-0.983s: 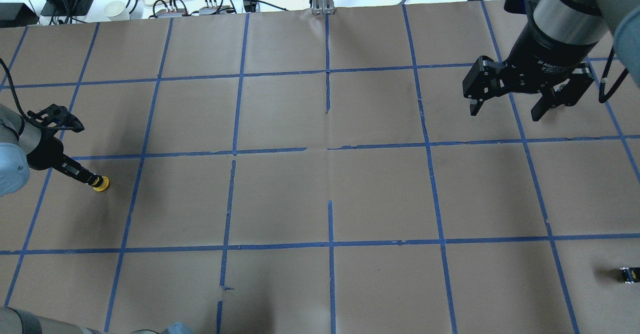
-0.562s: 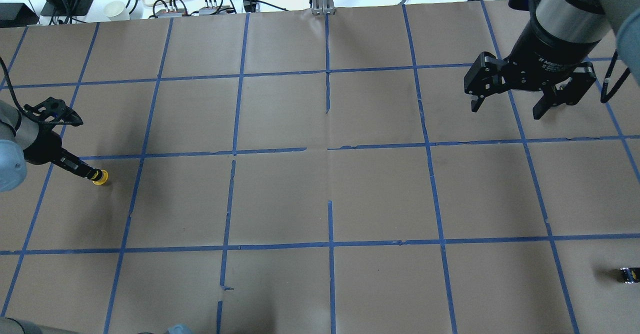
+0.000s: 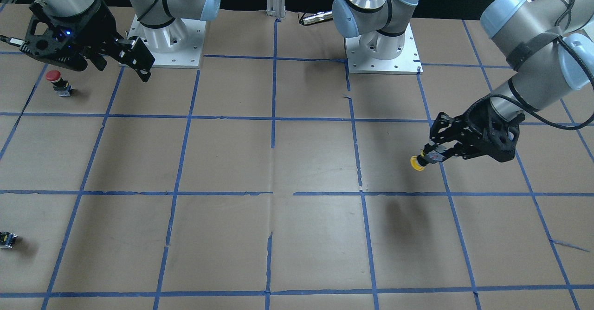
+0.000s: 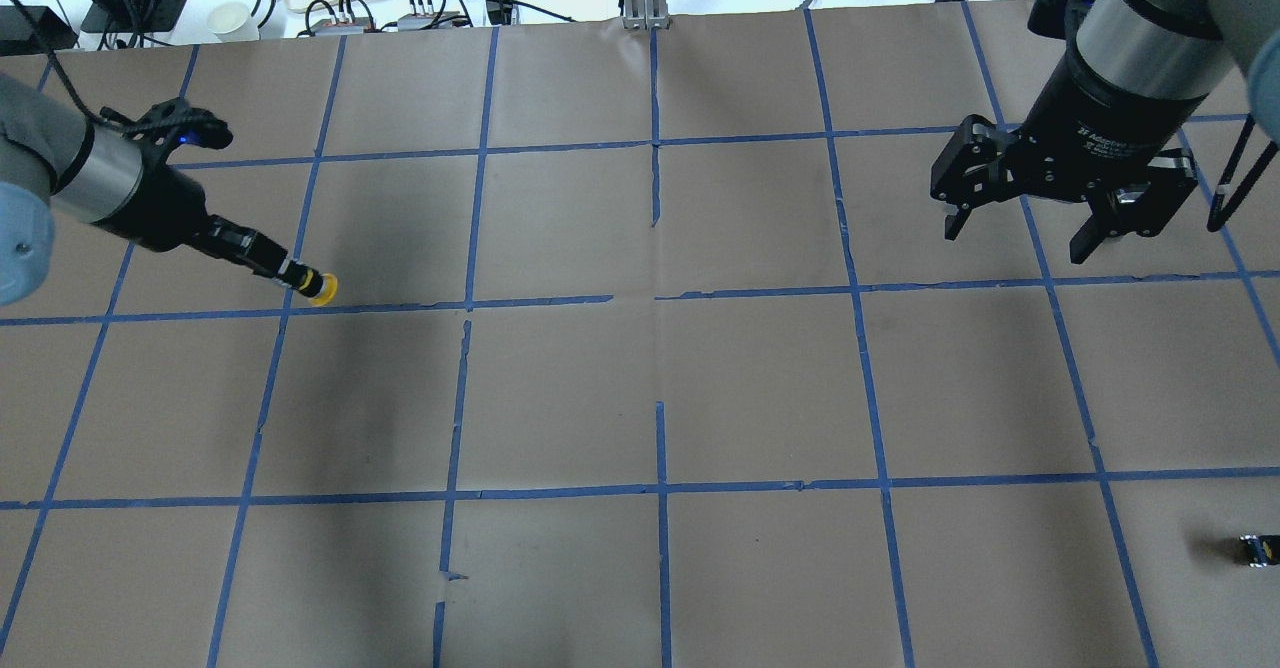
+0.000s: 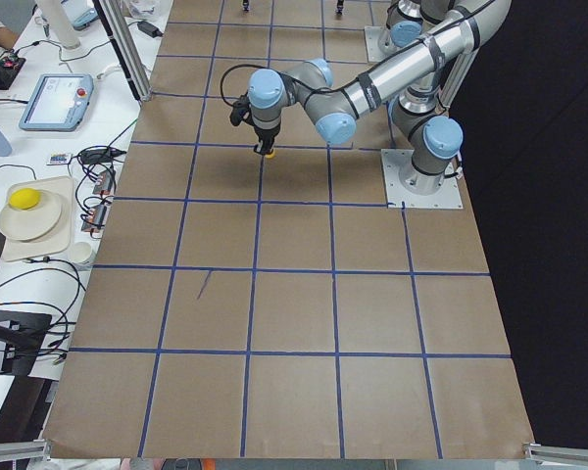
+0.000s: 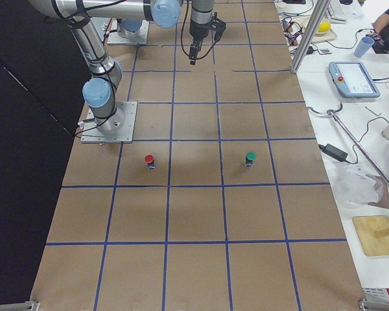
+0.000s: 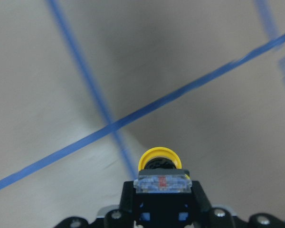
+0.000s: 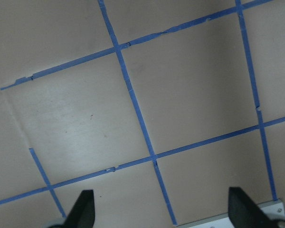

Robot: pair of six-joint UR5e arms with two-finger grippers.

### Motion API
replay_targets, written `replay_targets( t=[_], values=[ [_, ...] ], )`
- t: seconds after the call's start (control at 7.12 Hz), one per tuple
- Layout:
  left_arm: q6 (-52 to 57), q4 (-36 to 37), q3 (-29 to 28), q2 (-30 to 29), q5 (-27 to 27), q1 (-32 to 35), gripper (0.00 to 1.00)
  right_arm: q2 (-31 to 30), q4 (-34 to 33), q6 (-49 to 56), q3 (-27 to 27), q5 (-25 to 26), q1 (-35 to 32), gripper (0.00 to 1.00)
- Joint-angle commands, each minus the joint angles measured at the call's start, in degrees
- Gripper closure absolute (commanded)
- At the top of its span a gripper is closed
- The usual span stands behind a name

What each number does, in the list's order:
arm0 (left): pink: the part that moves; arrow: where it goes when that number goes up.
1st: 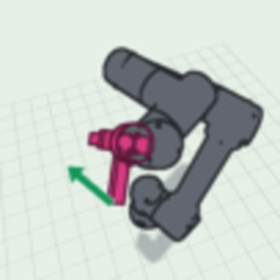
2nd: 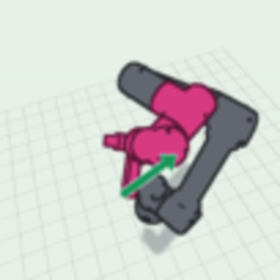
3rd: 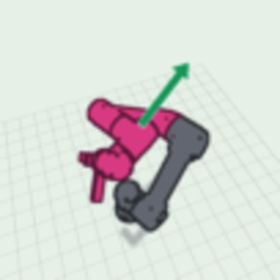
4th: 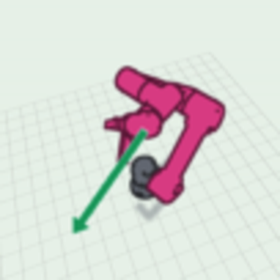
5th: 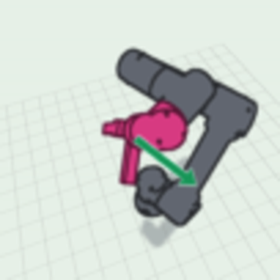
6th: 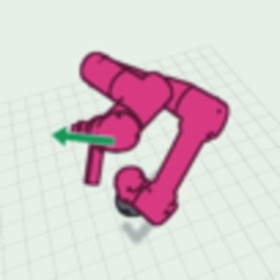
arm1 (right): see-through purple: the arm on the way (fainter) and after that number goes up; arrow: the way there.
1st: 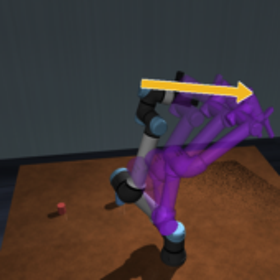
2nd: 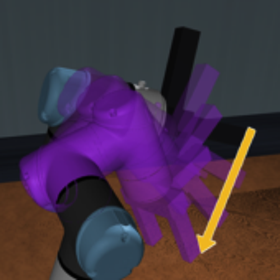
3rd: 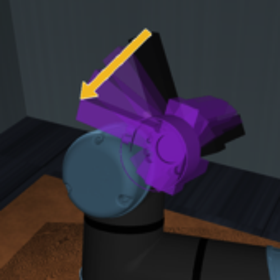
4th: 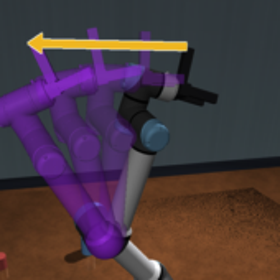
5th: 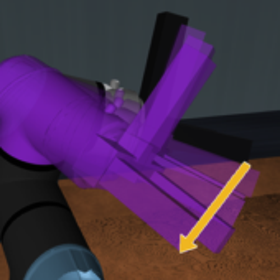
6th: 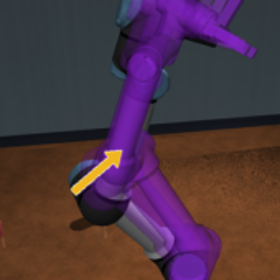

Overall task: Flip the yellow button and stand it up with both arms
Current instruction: 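Lift the button with the left gripper while the right gripper moves to meet it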

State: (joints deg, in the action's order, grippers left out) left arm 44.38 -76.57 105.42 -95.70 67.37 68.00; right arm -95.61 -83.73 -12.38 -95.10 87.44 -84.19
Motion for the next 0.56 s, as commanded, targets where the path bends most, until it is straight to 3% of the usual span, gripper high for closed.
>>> replay_targets(
  t=[0.0, 0.14, 0.42],
  values=[
    [-10.67, -5.69, -2.68, 0.95, -17.46, 8.51, 0.97, 0.34, -0.03, -14.07, 0.7, -12.39, 0.08, 0.0],
    [-18.12, -5.69, -2.59, 2.09, -25.01, 11.59, 0.97, 0.34, -0.29, -21.47, 0.7, -21.78, 0.69, 0.0],
    [-32.09, -5.69, -2.41, 5.6, -39.01, 15.82, 0.98, 0.16, 0.14, -28.39, 1.58, -35.44, 5.77, 0.0]
  ],
)
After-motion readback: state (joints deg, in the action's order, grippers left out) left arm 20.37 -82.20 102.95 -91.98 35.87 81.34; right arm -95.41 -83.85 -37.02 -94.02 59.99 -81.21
